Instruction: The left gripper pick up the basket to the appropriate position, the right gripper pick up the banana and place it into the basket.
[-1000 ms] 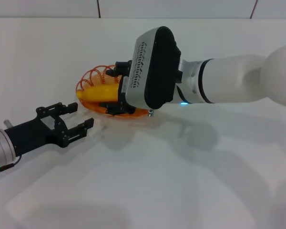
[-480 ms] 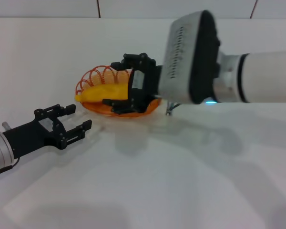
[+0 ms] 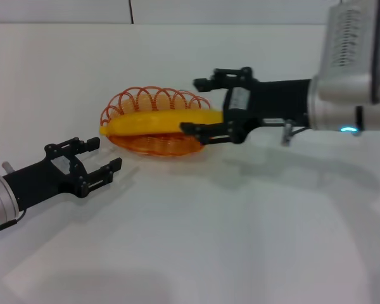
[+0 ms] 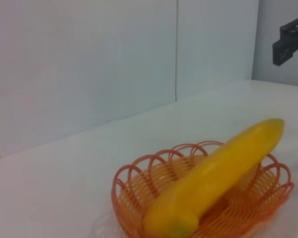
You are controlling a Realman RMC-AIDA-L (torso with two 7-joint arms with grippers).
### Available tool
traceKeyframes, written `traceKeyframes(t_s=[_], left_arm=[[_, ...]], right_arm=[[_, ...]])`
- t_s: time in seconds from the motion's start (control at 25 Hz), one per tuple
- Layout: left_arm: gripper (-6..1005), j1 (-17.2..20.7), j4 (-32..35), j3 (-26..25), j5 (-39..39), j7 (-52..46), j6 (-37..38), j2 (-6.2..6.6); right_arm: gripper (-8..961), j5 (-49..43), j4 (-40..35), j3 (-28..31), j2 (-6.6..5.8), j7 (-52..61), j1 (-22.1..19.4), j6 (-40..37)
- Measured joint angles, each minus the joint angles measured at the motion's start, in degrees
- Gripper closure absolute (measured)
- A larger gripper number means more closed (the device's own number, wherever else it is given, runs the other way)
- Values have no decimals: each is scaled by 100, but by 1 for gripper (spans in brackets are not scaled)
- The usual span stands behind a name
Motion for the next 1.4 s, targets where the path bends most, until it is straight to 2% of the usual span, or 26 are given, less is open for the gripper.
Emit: traceKeyframes(t_s=[0.12, 0.36, 0.68, 0.96, 1.4], left_arm=[[347, 2, -70, -3, -67, 80, 27, -1], [347, 2, -84, -6, -72, 95, 40, -1], [347, 32, -84, -30, -71, 130, 48, 0], [347, 49, -84, -34, -84, 132, 48, 0], [347, 107, -92, -9, -242, 359, 49, 1]], right_arm=[[146, 181, 530, 482, -1, -312, 30, -257], [145, 193, 1325, 1127, -4, -701, 58, -303], [145, 116, 1918, 1900, -34, -1054, 13, -748], [145, -304, 2068, 2282, -62, -1124, -68, -1180], [145, -335, 2096, 2303, -44, -1150, -74, -1200]])
